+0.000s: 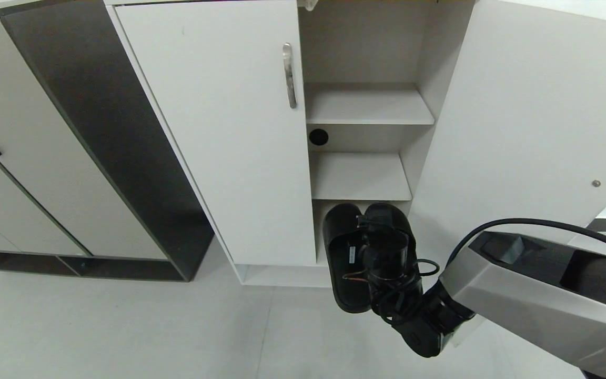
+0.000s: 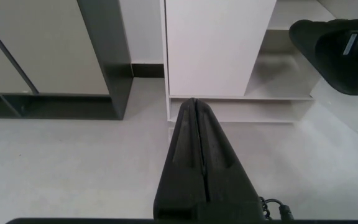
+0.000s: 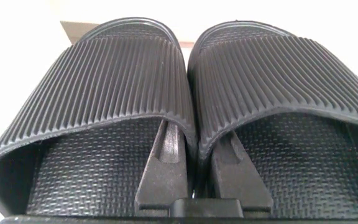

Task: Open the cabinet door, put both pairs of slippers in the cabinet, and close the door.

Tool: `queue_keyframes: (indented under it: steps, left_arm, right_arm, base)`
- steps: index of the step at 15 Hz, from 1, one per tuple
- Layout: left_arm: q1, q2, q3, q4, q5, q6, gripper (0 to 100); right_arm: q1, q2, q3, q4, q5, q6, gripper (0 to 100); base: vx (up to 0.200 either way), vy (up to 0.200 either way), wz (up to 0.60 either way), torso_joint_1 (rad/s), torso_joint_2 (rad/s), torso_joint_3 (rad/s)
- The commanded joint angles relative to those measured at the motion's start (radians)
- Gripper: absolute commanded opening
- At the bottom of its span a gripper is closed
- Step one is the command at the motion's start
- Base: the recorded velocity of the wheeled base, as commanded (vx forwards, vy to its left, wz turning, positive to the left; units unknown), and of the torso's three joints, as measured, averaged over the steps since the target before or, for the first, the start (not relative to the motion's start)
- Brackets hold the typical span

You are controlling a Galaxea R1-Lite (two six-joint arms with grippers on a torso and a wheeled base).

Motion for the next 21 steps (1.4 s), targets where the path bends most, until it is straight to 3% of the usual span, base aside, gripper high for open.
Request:
queue_keyframes:
  steps: [1, 16, 21]
  left_arm:
    - [0.0, 0.002, 0.0, 0.0, 0.0, 0.0, 0]
    - [0.0, 0.002, 0.0, 0.0, 0.0, 0.0, 0]
    - [0.0, 0.003, 0.0, 0.0, 0.0, 0.0, 0]
  right_arm:
    - [0.0, 0.018, -0.002, -0.004, 0.0, -0.001, 0]
    - [-0.002, 0.003, -0.01, -0.002, 0.002, -0.004, 0]
    - [-0.022, 0.018, -0.072, 0.035, 0.008, -0.005, 0]
  base:
    - [0.0, 0.0, 0.0, 0.0, 0.0, 0.0]
    - [0.187, 0.0, 0.0, 0.003, 0.0, -0.002]
    - [0.0, 0.0, 0.0, 0.0, 0.0, 0.0]
